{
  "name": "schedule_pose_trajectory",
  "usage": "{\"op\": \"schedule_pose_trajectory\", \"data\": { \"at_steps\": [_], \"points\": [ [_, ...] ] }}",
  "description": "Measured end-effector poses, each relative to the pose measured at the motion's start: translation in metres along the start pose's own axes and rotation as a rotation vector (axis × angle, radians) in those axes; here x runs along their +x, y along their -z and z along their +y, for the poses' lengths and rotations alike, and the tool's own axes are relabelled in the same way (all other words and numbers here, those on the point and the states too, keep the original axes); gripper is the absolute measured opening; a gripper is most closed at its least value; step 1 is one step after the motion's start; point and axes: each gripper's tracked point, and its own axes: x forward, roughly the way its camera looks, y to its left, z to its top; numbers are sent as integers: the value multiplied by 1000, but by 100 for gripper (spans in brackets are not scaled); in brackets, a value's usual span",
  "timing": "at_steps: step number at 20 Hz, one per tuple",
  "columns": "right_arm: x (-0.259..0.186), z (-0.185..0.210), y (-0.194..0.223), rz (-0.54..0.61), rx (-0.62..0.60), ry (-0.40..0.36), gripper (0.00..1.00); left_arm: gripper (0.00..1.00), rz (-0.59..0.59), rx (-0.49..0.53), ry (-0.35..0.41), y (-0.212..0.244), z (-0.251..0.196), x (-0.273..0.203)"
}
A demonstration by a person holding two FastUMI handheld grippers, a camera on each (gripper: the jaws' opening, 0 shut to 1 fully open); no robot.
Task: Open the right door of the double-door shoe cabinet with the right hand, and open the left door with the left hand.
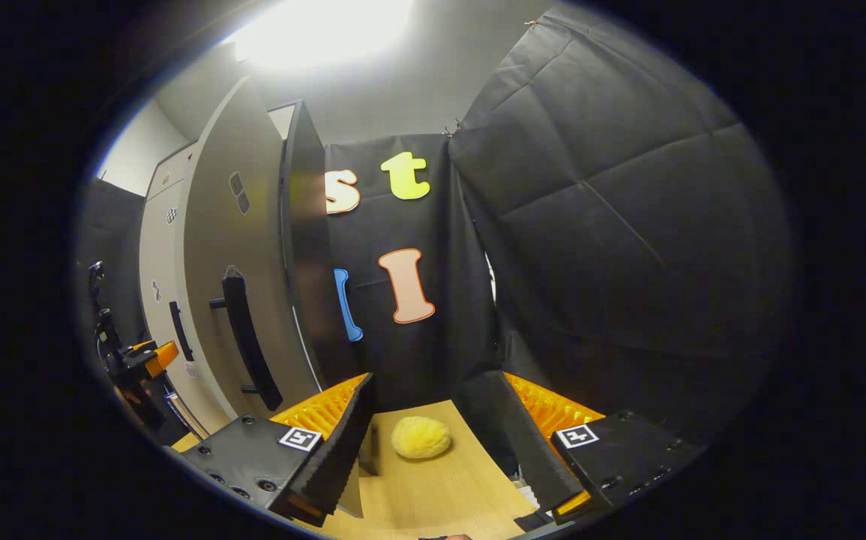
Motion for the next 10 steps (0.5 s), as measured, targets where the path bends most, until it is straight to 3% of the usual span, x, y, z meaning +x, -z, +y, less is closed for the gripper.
{"op": "schedule_pose_trajectory", "data": {
  "at_steps": [10],
  "points": [
    [3,7,21,50,-28,47,98,87,19,-37,33,1,12,67]
  ]
}}
